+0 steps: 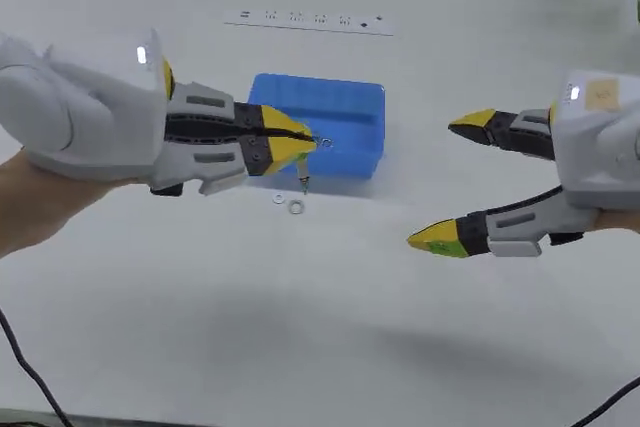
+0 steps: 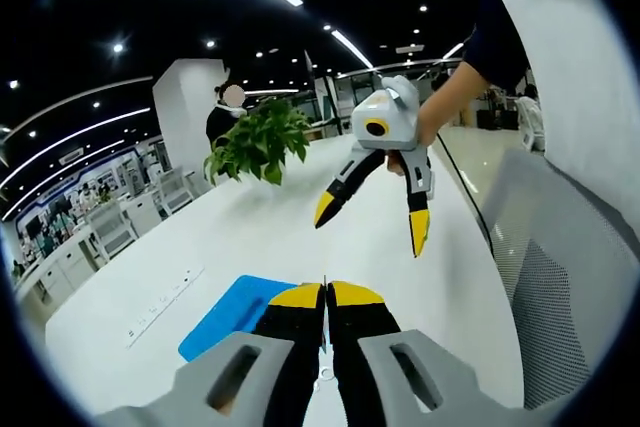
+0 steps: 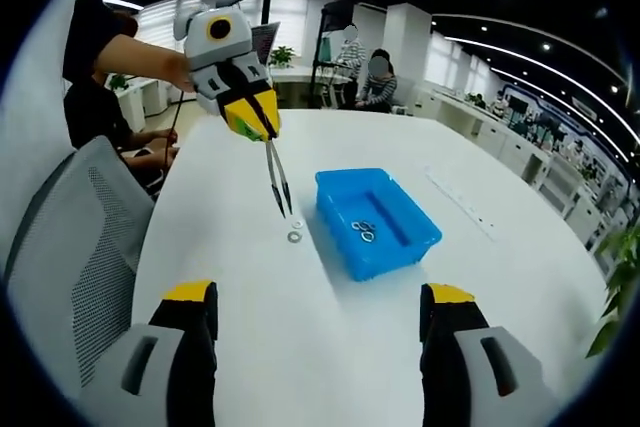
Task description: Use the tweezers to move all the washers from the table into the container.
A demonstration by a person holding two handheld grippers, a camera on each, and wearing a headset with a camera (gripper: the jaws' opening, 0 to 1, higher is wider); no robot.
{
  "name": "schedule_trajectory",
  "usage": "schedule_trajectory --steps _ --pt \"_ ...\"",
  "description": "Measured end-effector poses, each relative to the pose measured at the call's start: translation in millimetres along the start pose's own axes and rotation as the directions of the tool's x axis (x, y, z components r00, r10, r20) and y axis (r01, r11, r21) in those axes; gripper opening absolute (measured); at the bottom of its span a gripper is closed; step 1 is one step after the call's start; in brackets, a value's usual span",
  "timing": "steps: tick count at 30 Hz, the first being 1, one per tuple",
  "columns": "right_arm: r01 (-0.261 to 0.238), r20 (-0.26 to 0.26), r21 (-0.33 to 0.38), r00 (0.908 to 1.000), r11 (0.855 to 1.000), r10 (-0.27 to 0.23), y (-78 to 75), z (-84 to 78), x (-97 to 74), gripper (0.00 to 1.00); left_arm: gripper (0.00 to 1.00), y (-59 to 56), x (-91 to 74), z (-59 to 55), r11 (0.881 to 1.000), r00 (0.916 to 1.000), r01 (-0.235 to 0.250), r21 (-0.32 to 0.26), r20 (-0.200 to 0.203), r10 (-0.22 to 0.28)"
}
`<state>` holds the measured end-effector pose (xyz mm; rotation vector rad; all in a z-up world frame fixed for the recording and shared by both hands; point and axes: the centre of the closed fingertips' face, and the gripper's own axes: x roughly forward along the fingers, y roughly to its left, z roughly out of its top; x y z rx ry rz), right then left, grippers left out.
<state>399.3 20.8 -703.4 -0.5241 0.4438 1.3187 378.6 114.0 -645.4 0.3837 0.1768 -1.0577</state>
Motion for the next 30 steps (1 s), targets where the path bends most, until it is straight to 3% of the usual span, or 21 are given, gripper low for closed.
schedule_trajectory --steps 7,9,11,14,18,30 --pt "-0.009 0.000 0.022 1.0000 1.000 0.009 6.6 -13.2 5.8 1.00 0.05 0.3 2.1 -18.1 0.999 1.0000 0.002 -0.037 -0.009 -0.002" --pt "0.008 0.016 0.025 0.9998 1.000 -0.009 5.3 -13.0 7.0 1.00 0.05 1.0 3.7 -22.2 0.999 0.9999 -0.003 -0.040 -0.015 0.002" --pt "-0.001 0.048 0.031 0.9988 1.000 -0.001 6.8 -8.0 9.2 1.00 0.05 1.3 4.5 -25.6 0.999 0.9999 -0.004 -0.052 -0.015 0.003" --pt "-0.012 0.054 0.035 0.9985 0.999 0.010 9.8 -6.8 13.0 1.00 0.05 0.6 6.1 -29.8 0.998 0.9999 -0.002 -0.061 -0.016 0.001" --pt "-0.048 0.048 0.061 0.9978 0.997 0.045 19.1 -9.5 16.7 1.00 0.05 -1.6 7.5 -33.9 0.998 0.9998 0.008 -0.061 -0.017 -0.009" --pt "-0.061 0.030 0.113 0.9979 0.992 0.058 34.7 -29.8 12.1 1.00 0.05 -8.1 16.1 -38.6 0.997 0.9997 0.011 -0.075 -0.019 -0.012"
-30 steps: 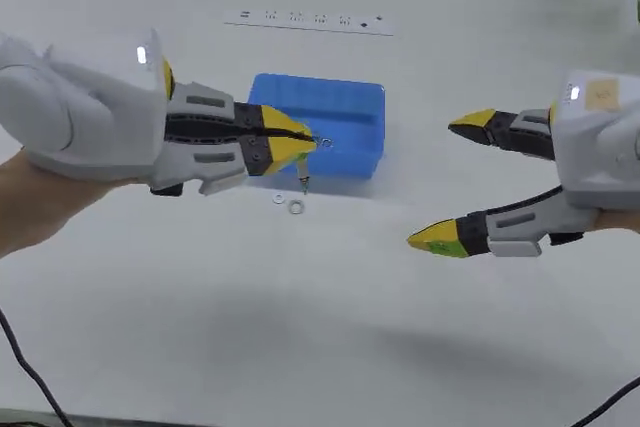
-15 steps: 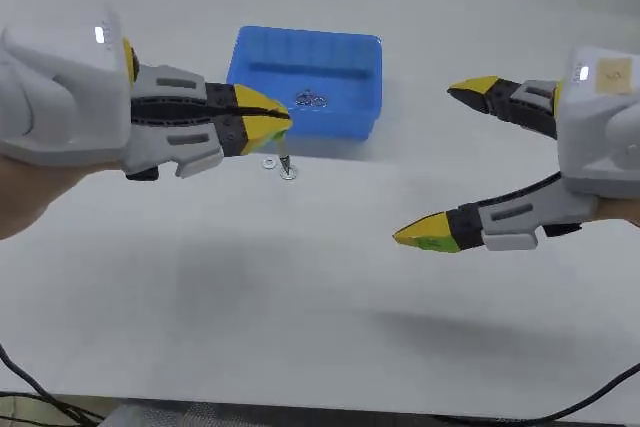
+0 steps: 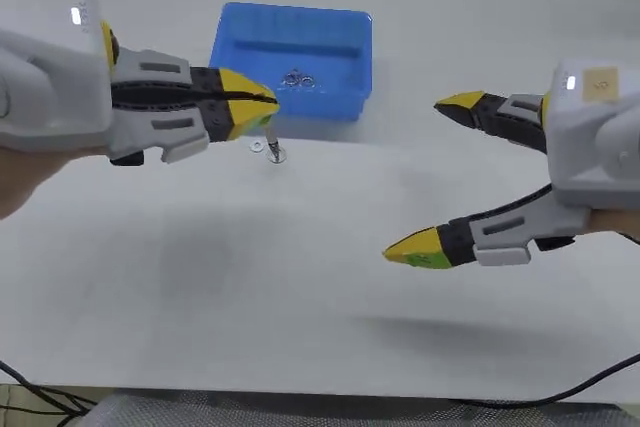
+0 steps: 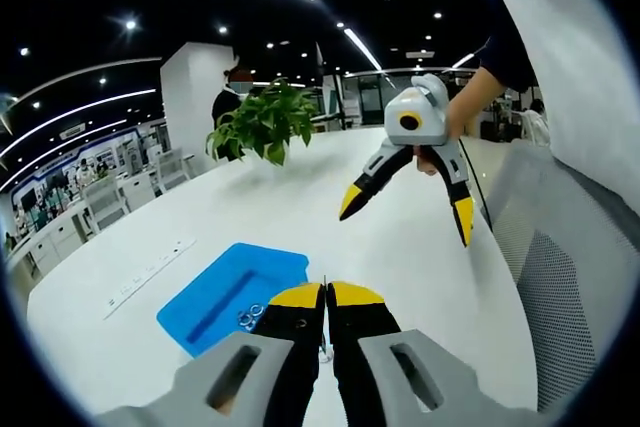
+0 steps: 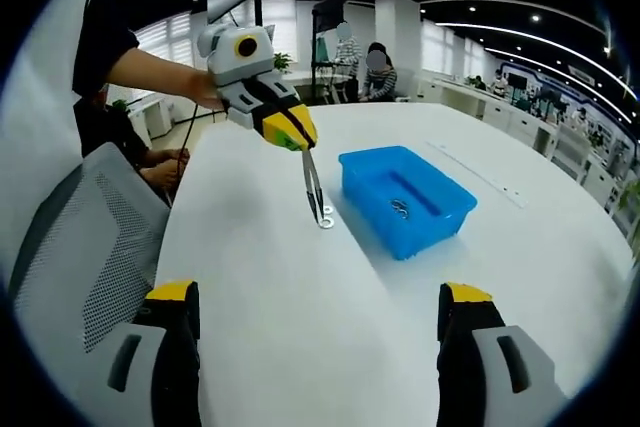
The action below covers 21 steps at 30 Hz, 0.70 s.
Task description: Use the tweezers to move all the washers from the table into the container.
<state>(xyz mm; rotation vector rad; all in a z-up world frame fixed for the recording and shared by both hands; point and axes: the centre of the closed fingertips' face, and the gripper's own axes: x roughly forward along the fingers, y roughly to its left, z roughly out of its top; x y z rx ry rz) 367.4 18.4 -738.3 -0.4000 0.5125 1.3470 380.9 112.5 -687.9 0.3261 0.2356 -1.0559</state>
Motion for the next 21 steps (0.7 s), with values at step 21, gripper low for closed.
schedule_trajectory --steps 21 --pt "-0.106 0.019 0.013 0.9942 0.994 0.105 18.7 13.3 15.9 0.86 0.05 -3.7 -2.9 -7.6 0.998 0.9983 0.046 -0.049 -0.033 -0.047"
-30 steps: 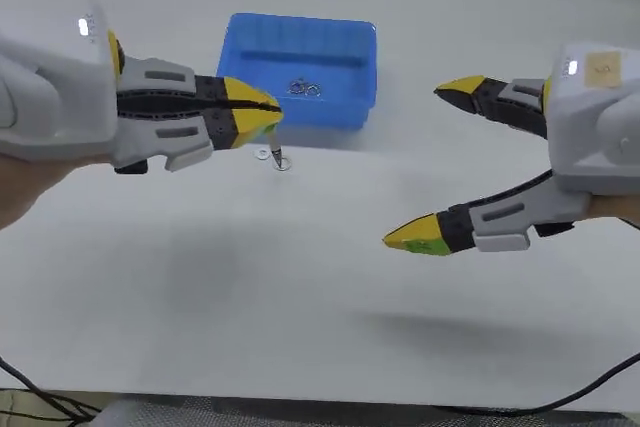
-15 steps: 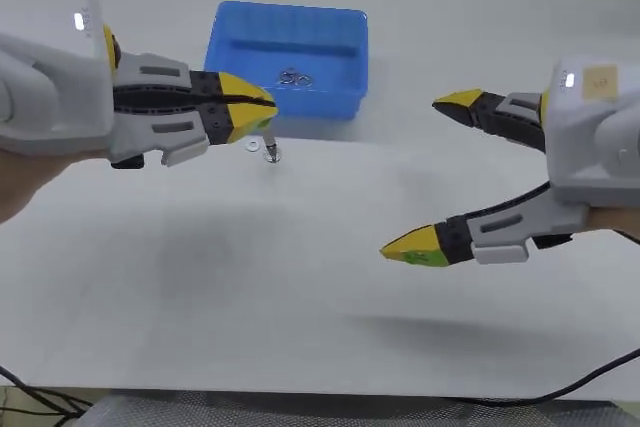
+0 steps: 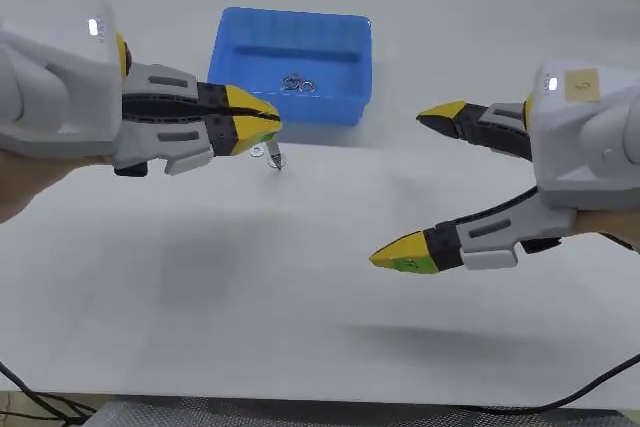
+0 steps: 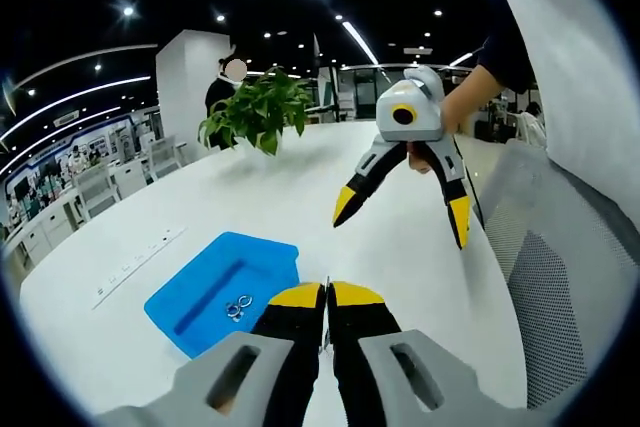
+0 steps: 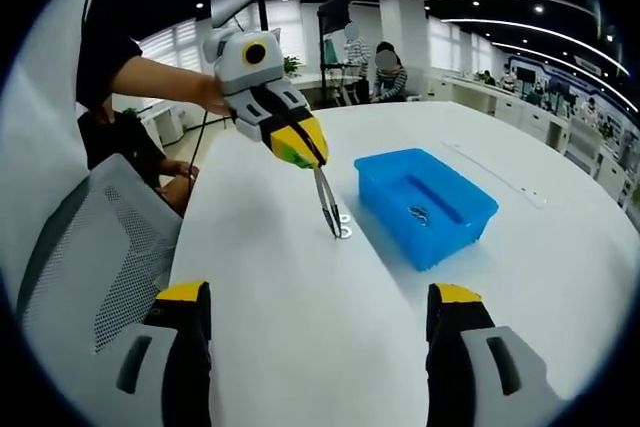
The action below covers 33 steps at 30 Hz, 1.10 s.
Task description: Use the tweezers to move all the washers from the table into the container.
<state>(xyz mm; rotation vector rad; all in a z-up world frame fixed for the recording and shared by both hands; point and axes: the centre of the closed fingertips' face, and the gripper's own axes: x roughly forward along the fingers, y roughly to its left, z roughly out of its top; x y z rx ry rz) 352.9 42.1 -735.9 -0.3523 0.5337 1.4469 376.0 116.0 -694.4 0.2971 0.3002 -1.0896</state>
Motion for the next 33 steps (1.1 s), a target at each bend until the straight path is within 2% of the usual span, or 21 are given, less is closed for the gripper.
schedule_trajectory --steps 5,10,13,17,24,27,33 --pt "-0.047 -0.008 -0.034 0.9989 0.998 0.047 7.3 7.4 20.6 0.74 0.05 2.6 4.8 2.0 1.000 1.0000 -0.007 -0.001 -0.002 0.007" --pt "-0.060 -0.039 -0.073 0.9976 0.996 0.057 -1.8 13.1 43.4 0.58 0.05 0.1 9.4 3.3 1.000 0.9998 0.008 0.000 -0.018 -0.008" --pt "-0.066 -0.008 -0.068 0.9978 0.995 0.066 -11.6 24.3 58.0 0.51 0.05 0.1 11.1 3.4 1.000 0.9994 0.012 0.007 -0.031 -0.012" --pt "-0.095 0.015 -0.079 0.9952 0.992 0.097 -15.4 34.2 71.0 0.40 0.05 0.8 12.8 3.6 1.000 0.9991 0.020 0.000 -0.038 -0.020" --pt "-0.158 -0.013 -0.134 0.9873 0.978 0.158 -13.8 37.9 88.7 0.35 0.05 -0.5 13.6 3.6 1.000 0.9985 0.027 0.001 -0.048 -0.027" --pt "-0.161 -0.013 -0.164 0.9869 0.973 0.161 -14.8 39.7 91.2 0.28 0.05 -0.6 13.5 3.1 1.000 0.9984 0.029 -0.002 -0.049 -0.029" --pt "-0.177 -0.042 -0.192 0.9841 0.965 0.173 -15.5 36.4 94.1 0.25 0.05 0.1 13.6 2.7 1.000 0.9984 0.025 -0.005 -0.051 -0.025"
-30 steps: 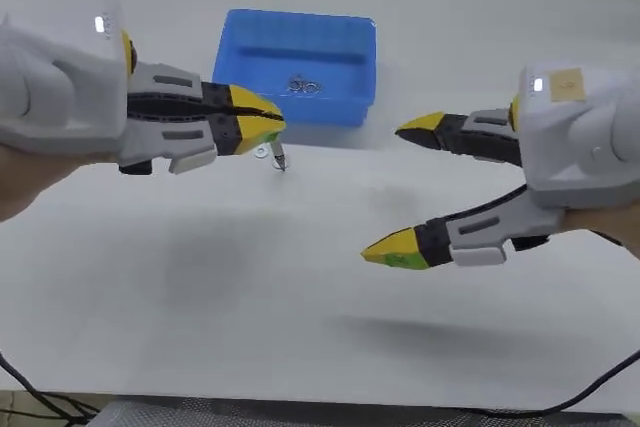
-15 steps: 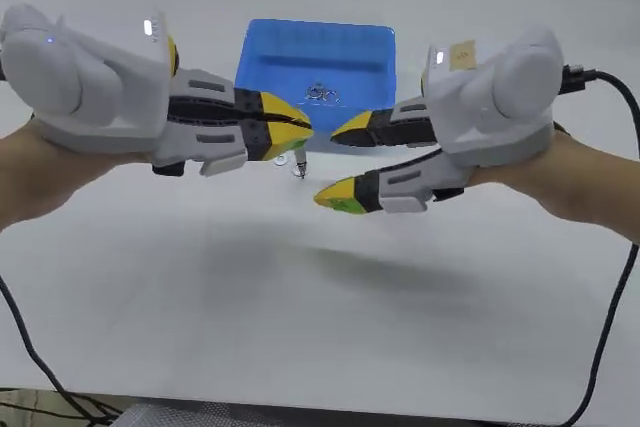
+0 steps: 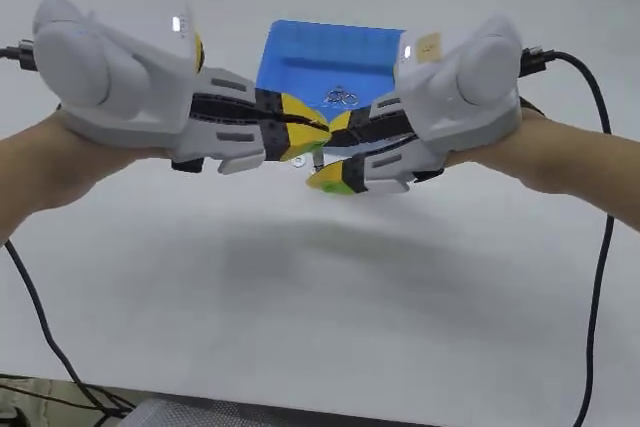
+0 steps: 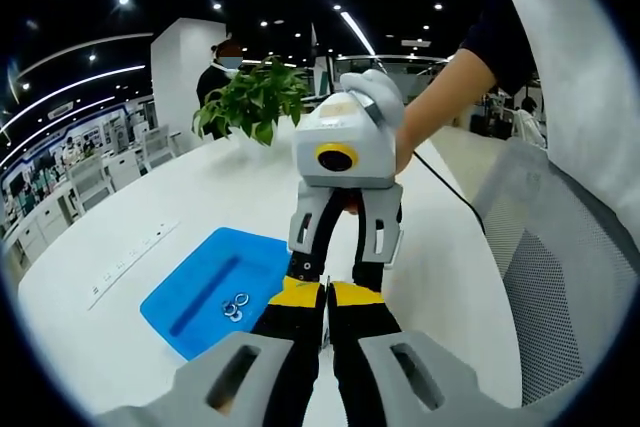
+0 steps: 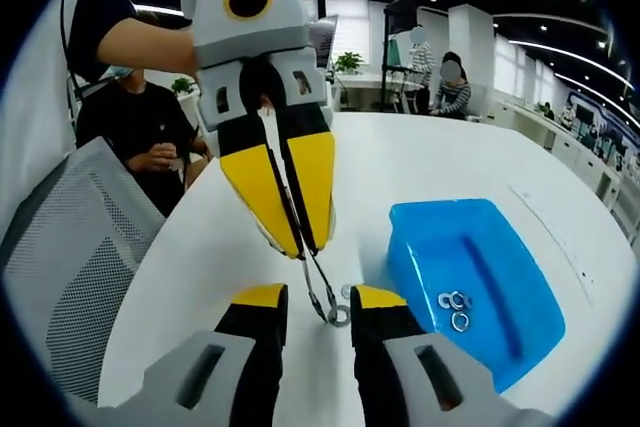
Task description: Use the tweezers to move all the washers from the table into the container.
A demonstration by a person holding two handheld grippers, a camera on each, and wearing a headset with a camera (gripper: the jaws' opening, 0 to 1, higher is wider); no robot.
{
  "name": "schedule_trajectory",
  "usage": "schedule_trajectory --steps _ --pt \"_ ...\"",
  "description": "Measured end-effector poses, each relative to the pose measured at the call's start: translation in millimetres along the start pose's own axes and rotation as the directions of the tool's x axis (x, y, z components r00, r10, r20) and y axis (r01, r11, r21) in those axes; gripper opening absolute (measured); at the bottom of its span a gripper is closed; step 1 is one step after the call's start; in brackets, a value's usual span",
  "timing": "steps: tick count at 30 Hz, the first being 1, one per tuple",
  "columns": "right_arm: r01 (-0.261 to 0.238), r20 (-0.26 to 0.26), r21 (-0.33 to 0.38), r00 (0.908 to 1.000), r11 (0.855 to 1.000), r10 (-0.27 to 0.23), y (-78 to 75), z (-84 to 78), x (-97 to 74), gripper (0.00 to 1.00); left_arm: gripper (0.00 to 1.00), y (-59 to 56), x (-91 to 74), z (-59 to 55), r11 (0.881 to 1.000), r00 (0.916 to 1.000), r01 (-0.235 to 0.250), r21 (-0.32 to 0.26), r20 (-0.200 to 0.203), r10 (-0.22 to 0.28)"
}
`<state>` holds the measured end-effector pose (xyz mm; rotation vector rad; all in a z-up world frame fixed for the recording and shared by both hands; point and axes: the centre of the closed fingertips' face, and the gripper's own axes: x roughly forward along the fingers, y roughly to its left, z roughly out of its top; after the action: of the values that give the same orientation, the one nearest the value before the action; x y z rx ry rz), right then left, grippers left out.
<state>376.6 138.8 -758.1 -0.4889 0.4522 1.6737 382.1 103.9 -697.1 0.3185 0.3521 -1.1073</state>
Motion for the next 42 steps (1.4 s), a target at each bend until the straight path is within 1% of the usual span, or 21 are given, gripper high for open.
schedule_trajectory --steps 5,8,11,13,15,17,19,23,26,28,29,31,32,33,35,37,38,39,40,41,42 --pt "-0.009 -0.011 -0.029 0.9999 1.000 0.009 0.2 -1.0 1.1 0.16 0.05 -0.3 -0.1 -0.4 1.000 1.0000 -0.001 -0.003 0.000 0.001" --pt "-0.008 -0.014 -0.043 0.9999 0.999 0.008 -0.2 -0.5 1.7 0.14 0.05 -0.9 0.0 -0.4 1.000 1.0000 0.001 -0.003 -0.001 -0.001" --pt "-0.007 -0.038 -0.092 0.9993 0.996 0.003 1.2 -1.0 3.7 0.12 0.05 -2.3 0.8 -0.2 1.000 1.0000 0.008 0.002 -0.002 -0.008" --pt "-0.007 -0.048 -0.112 0.9988 0.994 0.001 2.4 -1.1 5.3 0.12 0.05 -2.9 1.1 0.0 1.000 0.9999 0.014 0.006 -0.005 -0.014" --pt "-0.012 -0.053 -0.120 0.9986 0.993 0.006 2.3 -1.3 5.6 0.11 0.05 -4.2 1.2 0.0 1.000 0.9997 0.022 0.013 -0.010 -0.022" --pt "-0.016 -0.056 -0.154 0.9984 0.988 0.008 2.2 -0.8 5.7 0.11 0.05 -3.7 0.8 -0.3 1.000 0.9997 0.022 0.013 -0.013 -0.022" --pt "-0.016 -0.055 -0.150 0.9984 0.989 0.008 2.0 -0.7 6.0 0.10 0.05 -3.1 0.1 -0.6 1.000 0.9997 0.018 0.013 -0.014 -0.018" --pt "-0.008 -0.049 -0.151 0.9988 0.989 0.001 1.2 -0.3 6.3 0.10 0.06 -2.7 0.2 -0.4 1.000 0.9996 0.005 0.012 -0.029 -0.005" --pt "0.006 -0.045 -0.146 0.9989 0.989 -0.013 -0.1 0.1 6.1 0.09 0.06 -1.9 -0.5 -0.5 0.999 0.9991 -0.021 0.045 -0.036 0.022" --pt "0.013 -0.035 -0.135 0.9992 0.991 -0.018 -0.3 1.4 6.8 0.09 0.10 -2.0 -1.2 -0.8 0.999 0.9988 -0.022 0.046 -0.041 0.024" --pt "0.011 -0.032 -0.131 0.9994 0.991 -0.015 0.6 2.3 7.5 0.09 0.15 -0.8 -2.6 -0.8 0.998 0.9981 -0.033 0.061 -0.049 0.036" --pt "0.007 -0.034 -0.141 0.9994 0.990 -0.012 2.0 3.6 8.0 0.09 0.18 0.7 -5.9 2.2 0.996 0.9979 -0.047 0.071 -0.042 0.050" --pt "0.007 -0.034 -0.144 0.9994 0.990 -0.012 2.8 5.1 7.7 0.09 0.18 1.5 -8.1 5.5 0.997 0.9982 -0.054 0.059 -0.025 0.055" --pt "0.006 -0.029 -0.143 0.9995 0.990 -0.010 3.2 7.9 6.7 0.09 0.19 2.1 -11.3 11.4 0.997 0.9980 -0.062 0.041 0.010 0.062" --pt "0.012 -0.021 -0.139 0.9997 0.990 -0.015 3.2 12.1 4.7 0.09 0.22 3.3 -17.9 15.2 0.997 0.9964 -0.079 0.015 0.032 0.079" --pt "0.018 -0.010 -0.126 0.9998 0.992 -0.020 2.9 16.4 2.2 0.09 0.24 5.1 -25.0 16.9 0.994 0.9928 -0.111 0.006 0.046 0.110" --pt "0.027 0.003 -0.115 0.9996 0.993 -0.027 2.0 20.2 -0.1 0.09 0.26 5.1 -27.5 17.0 0.993 0.9916 -0.118 -0.006 0.052 0.118" --pt "0.034 0.013 -0.104 0.9994 0.994 -0.033 1.0 23.7 -2.6 0.09 0.28 5.0 -31.6 17.0 0.991 0.9889 -0.132 -0.032 0.065 0.133" --pt "0.037 0.015 -0.103 0.9993 0.994 -0.035 0.7 25.5 -4.3 0.09 0.30 5.2 -34.5 16.1 0.989 0.9866 -0.144 -0.042 0.071 0.147" --pt "0.044 0.017 -0.104 0.9989 0.994 -0.043 -0.2 28.1 -7.0 0.09 0.33 5.8 -38.6 13.5 0.984 0.9829 -0.167 -0.055 0.069 0.171" --pt "0.049 0.022 -0.103 0.9987 0.994 -0.047 -0.8 30.4 -9.1 0.09 0.36 5.5 -41.1 10.2 0.981 0.9810 -0.179 -0.079 0.061 0.184"
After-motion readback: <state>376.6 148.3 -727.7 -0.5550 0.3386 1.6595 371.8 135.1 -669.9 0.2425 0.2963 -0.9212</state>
